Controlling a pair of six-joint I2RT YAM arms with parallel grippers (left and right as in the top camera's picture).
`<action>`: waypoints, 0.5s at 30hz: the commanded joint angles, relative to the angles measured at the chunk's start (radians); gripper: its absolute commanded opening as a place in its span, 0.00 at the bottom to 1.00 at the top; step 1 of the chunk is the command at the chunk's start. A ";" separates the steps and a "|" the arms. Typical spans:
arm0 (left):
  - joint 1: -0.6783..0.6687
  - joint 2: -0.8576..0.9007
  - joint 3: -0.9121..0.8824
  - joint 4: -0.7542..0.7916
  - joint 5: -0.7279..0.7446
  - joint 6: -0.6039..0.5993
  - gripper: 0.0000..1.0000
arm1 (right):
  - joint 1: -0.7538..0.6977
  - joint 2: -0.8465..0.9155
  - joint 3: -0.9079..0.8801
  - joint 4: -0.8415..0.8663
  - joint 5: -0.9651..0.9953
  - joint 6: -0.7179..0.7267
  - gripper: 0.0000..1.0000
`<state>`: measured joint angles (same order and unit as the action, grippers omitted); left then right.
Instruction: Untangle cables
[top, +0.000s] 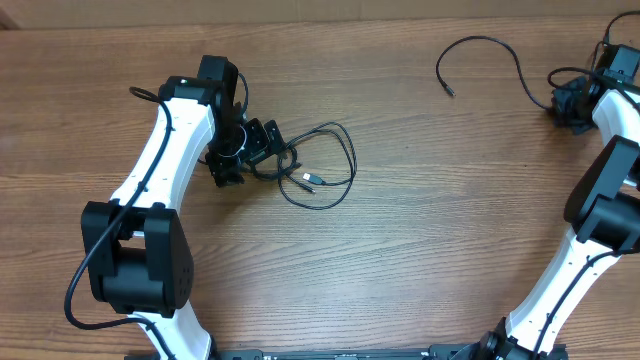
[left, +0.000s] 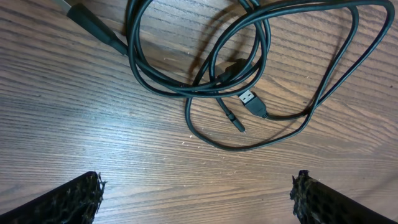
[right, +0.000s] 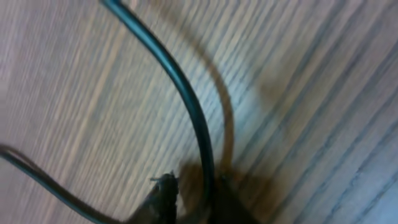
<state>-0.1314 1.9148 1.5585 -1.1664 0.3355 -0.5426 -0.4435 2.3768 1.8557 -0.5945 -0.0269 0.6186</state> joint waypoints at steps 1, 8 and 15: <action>-0.007 -0.004 0.015 0.000 -0.006 0.019 0.99 | 0.008 0.012 -0.003 0.028 -0.047 0.014 0.06; -0.008 -0.004 0.015 0.000 -0.006 0.019 1.00 | 0.010 0.012 0.004 0.113 -0.159 0.014 0.04; -0.007 -0.004 0.015 0.000 -0.006 0.019 1.00 | 0.005 0.012 0.073 0.161 -0.319 0.110 0.04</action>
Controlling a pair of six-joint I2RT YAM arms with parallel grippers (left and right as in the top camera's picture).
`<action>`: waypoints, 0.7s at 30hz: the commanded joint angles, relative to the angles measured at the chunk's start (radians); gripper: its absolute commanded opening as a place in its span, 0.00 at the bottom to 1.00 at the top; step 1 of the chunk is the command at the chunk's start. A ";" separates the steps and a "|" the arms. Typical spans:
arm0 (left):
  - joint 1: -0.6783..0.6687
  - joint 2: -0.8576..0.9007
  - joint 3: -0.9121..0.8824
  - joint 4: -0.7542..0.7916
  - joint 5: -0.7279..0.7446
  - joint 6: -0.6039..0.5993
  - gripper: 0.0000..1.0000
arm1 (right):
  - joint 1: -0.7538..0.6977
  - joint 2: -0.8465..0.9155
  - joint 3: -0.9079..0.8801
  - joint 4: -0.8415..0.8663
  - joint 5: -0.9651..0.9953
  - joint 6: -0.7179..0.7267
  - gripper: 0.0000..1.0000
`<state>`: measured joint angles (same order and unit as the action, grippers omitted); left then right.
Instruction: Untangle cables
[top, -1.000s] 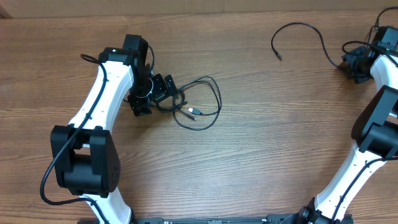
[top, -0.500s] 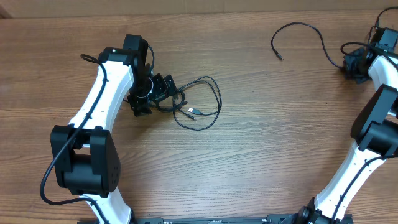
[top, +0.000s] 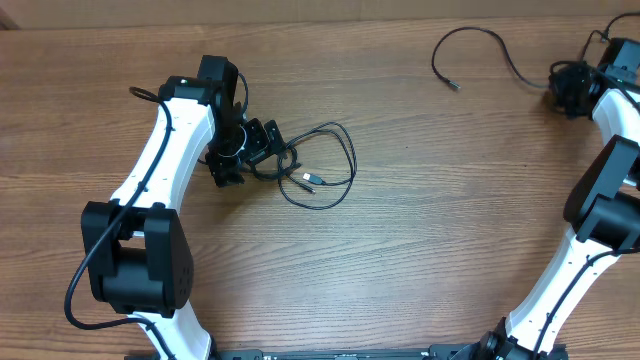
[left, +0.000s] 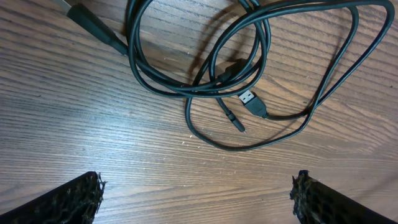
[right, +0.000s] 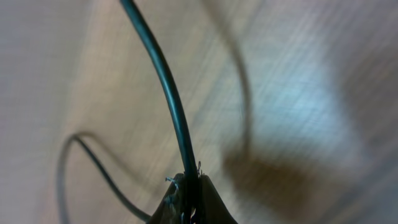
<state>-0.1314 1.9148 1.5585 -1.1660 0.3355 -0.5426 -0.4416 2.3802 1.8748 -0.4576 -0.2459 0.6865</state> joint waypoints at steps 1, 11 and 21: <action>-0.007 -0.004 0.015 0.000 -0.006 0.019 1.00 | 0.003 0.008 0.059 0.030 -0.111 0.054 0.04; -0.008 -0.004 0.015 0.000 -0.006 0.019 1.00 | 0.008 0.008 0.065 0.109 -0.183 0.105 0.13; -0.007 -0.004 0.015 0.000 -0.006 0.019 1.00 | -0.011 0.008 0.065 0.014 -0.233 0.045 0.91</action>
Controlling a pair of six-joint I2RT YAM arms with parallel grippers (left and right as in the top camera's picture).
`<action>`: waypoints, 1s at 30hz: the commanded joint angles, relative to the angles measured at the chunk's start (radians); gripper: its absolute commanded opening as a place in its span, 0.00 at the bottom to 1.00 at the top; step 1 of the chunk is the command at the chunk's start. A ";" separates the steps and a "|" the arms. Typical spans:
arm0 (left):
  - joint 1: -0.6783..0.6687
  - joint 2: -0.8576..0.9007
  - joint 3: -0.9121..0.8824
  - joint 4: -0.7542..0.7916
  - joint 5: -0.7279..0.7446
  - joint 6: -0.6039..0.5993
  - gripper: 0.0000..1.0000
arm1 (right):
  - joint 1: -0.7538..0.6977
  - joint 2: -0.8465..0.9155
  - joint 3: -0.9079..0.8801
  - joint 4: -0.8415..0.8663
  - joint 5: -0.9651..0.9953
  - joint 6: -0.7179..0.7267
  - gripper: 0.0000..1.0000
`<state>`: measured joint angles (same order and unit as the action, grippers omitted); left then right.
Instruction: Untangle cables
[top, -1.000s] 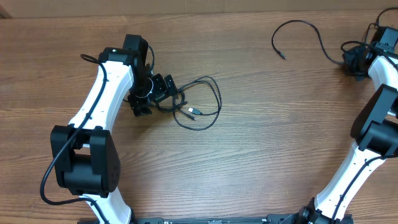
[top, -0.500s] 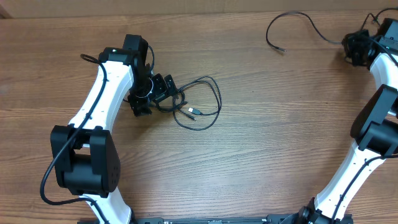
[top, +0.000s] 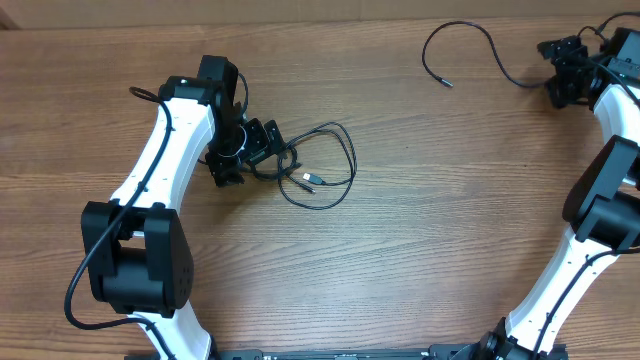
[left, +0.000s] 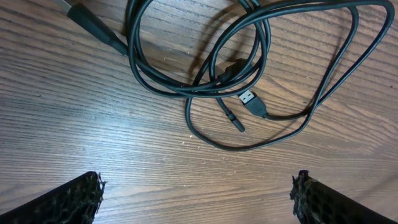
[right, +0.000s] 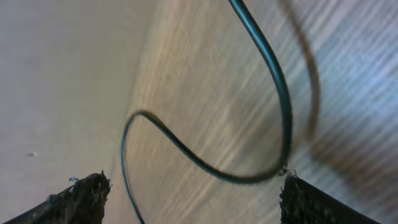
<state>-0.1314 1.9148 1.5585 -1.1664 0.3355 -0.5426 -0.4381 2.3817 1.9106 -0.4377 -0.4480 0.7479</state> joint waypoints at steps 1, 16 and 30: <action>-0.008 -0.004 0.015 0.000 -0.006 0.019 1.00 | -0.026 0.005 0.029 -0.021 -0.052 -0.016 0.92; -0.008 -0.004 0.015 0.000 -0.006 0.019 1.00 | -0.187 -0.222 0.029 -0.365 -0.130 -0.262 1.00; -0.008 -0.004 0.015 0.000 -0.006 0.019 0.99 | -0.150 -0.538 0.029 -0.753 -0.176 -0.464 1.00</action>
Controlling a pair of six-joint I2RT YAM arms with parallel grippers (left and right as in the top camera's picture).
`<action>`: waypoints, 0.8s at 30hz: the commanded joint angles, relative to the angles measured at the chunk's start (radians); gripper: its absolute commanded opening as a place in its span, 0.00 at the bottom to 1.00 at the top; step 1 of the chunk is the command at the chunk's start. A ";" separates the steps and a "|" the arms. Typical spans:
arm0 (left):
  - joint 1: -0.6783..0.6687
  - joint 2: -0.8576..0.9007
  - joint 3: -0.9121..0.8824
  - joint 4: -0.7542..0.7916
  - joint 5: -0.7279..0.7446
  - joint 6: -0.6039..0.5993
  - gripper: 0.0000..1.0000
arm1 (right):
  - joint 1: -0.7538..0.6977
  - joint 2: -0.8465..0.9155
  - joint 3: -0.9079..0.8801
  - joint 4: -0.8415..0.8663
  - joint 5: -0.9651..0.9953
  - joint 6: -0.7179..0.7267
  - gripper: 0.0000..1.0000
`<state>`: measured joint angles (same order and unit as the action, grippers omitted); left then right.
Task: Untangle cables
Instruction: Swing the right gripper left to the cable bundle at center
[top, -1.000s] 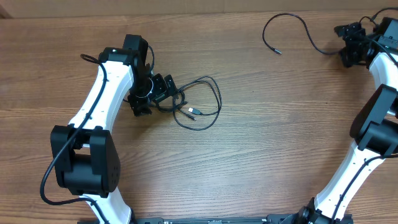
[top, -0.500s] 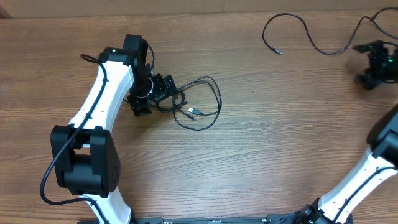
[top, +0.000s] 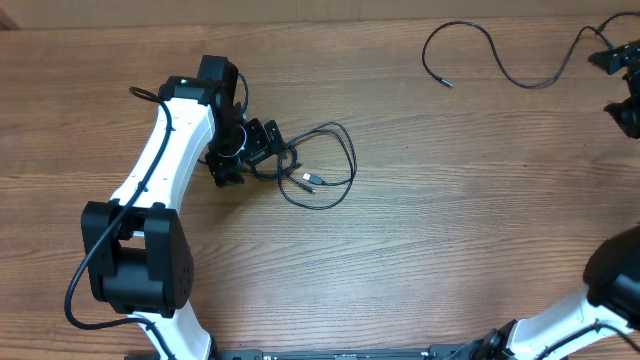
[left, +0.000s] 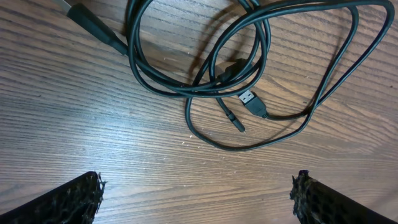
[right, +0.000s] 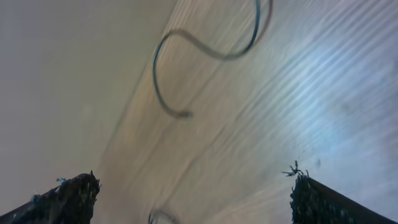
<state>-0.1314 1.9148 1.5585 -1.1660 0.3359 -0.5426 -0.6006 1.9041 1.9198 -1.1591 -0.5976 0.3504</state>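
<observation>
A tangle of black cables (top: 318, 165) lies left of the table's middle, its loops crossing over a USB plug (left: 252, 101) and a thin barrel plug (left: 234, 120). My left gripper (top: 245, 148) rests at the tangle's left edge, open, nothing between its fingers (left: 71, 199). A single thin black cable (top: 497, 58) lies apart at the far right of the table, also in the right wrist view (right: 208, 53). My right gripper (top: 622, 85) is lifted at the right edge, open and empty, fingertips (right: 314, 198) wide apart.
The wooden table (top: 430, 230) fills the overhead view, its far edge running along the top. The left arm (top: 165, 160) stretches from the front left up to the tangle. The right arm's base shows at the front right corner.
My right gripper has moved away from the single cable toward the table's right edge and higher. The cable lies free along the far right. The left gripper and the tangle are unchanged.
My right gripper was shut on the end of the thin cable near the right edge. It held it further back, the cable stretching out. Then it was open with the cable released, and now it stands clear. The left gripper stayed open by the tangle throughout.
</observation>
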 joint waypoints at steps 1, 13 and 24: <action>-0.008 -0.004 0.015 0.000 -0.006 0.019 1.00 | 0.020 -0.079 0.020 -0.059 -0.026 -0.077 1.00; -0.008 -0.004 0.015 0.000 -0.006 0.019 0.99 | 0.296 -0.189 0.017 -0.352 -0.021 -0.289 0.97; -0.008 -0.004 0.015 0.000 -0.003 0.004 1.00 | 0.627 -0.189 0.002 -0.390 -0.022 -0.330 0.98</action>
<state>-0.1314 1.9148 1.5585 -1.1660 0.3359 -0.5430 -0.0494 1.7344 1.9205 -1.5558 -0.6136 0.0486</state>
